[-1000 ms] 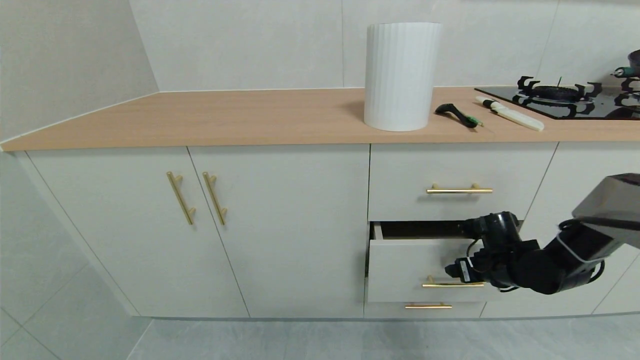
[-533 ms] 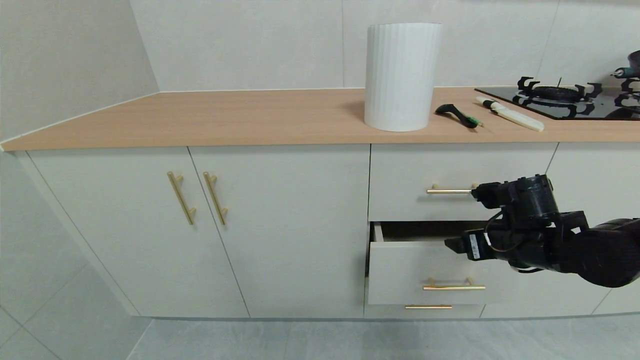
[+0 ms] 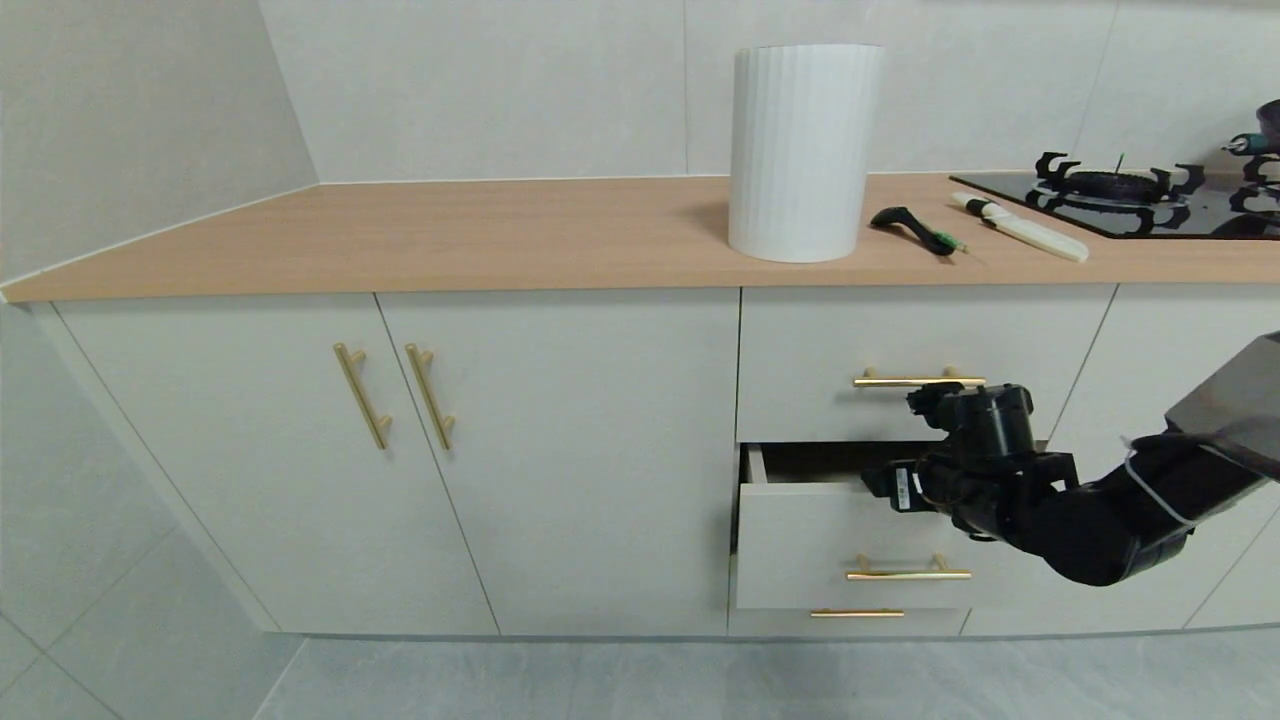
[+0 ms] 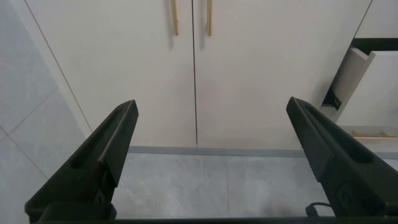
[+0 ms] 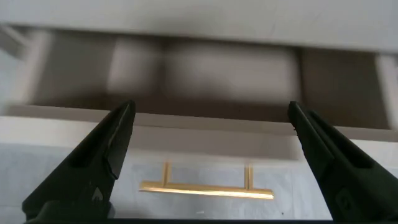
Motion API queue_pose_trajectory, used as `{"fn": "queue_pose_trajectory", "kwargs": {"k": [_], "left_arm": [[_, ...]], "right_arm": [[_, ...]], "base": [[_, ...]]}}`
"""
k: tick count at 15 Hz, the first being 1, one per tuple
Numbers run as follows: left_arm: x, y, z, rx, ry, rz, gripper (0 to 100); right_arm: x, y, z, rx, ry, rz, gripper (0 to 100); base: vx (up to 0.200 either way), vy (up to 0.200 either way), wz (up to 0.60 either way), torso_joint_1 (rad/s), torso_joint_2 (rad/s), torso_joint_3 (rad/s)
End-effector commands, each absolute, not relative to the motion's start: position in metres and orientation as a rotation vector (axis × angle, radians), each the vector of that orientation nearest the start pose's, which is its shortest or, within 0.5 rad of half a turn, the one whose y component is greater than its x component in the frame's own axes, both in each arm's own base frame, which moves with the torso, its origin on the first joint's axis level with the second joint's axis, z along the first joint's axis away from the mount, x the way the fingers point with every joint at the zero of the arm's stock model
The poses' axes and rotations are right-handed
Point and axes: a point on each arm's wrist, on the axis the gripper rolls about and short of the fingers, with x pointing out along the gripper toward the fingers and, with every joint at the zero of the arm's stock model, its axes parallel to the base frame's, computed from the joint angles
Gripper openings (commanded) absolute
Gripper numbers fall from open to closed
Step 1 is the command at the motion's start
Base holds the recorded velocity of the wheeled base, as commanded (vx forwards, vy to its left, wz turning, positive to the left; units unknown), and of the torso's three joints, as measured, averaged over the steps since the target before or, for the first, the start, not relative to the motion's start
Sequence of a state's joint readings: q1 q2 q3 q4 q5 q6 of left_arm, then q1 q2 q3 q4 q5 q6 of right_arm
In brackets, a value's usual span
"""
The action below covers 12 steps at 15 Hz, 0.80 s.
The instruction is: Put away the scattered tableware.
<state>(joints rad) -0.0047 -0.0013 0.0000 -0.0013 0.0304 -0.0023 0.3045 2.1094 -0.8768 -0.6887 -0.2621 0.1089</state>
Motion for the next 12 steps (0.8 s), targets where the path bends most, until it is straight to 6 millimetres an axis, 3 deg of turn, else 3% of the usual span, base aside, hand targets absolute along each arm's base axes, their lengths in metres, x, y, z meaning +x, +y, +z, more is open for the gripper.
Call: {"fn": "queue_pose_trajectory", "kwargs": {"k": [1, 5, 12], "left_arm": [[-0.023, 0.001, 0.076, -0.003, -0.002, 0.026, 100], [-0.023, 0.001, 0.076, -0.003, -0.002, 0.026, 100], [-0.023, 0.001, 0.076, -0.003, -0.002, 0.028, 100]], "right_arm": [[0.368, 0.103, 0.043, -0.039, 0.554, -0.013, 100], [0.369, 0.101, 0.046, -0.027, 0.547, -0.021, 100], [0.339, 0.093, 0.083, -0.069, 0.667, -0.012, 100]], "base": [[0.000, 0.000, 0.00, 0.000, 0.00, 0.000], [0.000, 0.000, 0.00, 0.000, 0.00, 0.000], [0.000, 0.000, 0.00, 0.000, 0.00, 0.000]]}}
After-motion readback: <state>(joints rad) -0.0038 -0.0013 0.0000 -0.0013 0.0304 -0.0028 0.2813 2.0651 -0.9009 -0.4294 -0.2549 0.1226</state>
